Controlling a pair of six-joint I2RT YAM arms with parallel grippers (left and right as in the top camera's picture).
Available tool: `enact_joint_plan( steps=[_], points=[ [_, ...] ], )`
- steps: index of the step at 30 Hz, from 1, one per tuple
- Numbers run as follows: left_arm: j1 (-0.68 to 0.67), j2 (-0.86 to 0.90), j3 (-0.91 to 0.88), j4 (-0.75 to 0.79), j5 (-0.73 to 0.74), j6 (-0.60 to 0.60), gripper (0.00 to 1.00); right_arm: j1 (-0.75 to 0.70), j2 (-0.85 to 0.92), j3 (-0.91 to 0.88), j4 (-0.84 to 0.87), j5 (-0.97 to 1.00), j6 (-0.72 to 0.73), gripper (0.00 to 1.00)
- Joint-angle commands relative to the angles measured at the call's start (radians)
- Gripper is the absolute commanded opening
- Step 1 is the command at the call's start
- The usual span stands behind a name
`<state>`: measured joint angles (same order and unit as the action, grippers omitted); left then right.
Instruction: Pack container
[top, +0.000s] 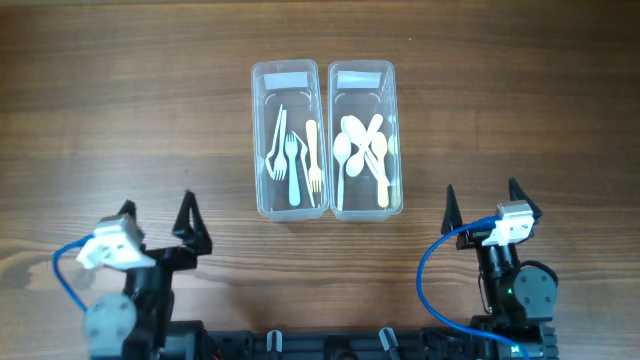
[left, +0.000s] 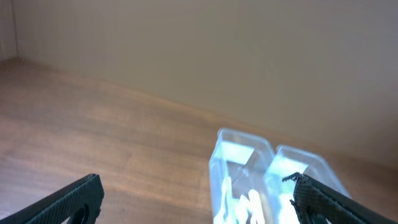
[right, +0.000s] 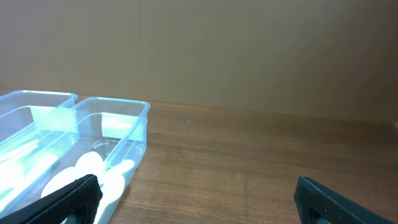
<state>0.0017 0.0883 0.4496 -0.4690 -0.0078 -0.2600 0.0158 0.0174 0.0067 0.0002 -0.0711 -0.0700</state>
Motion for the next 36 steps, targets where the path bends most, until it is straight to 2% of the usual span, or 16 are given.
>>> enact_joint_plan(
  steps=[1,6,19,24,31,36],
  points=[
    [-0.003,-0.026,-0.108,0.091,0.018,0.016,1.00,-0.004,-0.010,-0.002,0.004,-0.008,-0.009,1.00],
    [-0.004,-0.041,-0.222,0.188,0.018,0.016,1.00,-0.004,-0.010,-0.002,0.004,-0.008,-0.008,1.00],
    [-0.004,-0.085,-0.343,0.198,0.017,0.017,1.00,-0.004,-0.010,-0.002,0.004,-0.008,-0.009,1.00],
    [-0.004,-0.085,-0.385,0.261,0.017,0.021,1.00,-0.004,-0.010,-0.002,0.004,-0.008,-0.009,1.00],
    [-0.004,-0.085,-0.386,0.265,0.017,0.185,1.00,-0.004,-0.010,-0.002,0.004,-0.008,-0.008,1.00],
    [-0.004,-0.085,-0.386,0.264,0.017,0.231,1.00,-0.004,-0.010,-0.002,0.004,-0.008,-0.008,1.00]
  ],
)
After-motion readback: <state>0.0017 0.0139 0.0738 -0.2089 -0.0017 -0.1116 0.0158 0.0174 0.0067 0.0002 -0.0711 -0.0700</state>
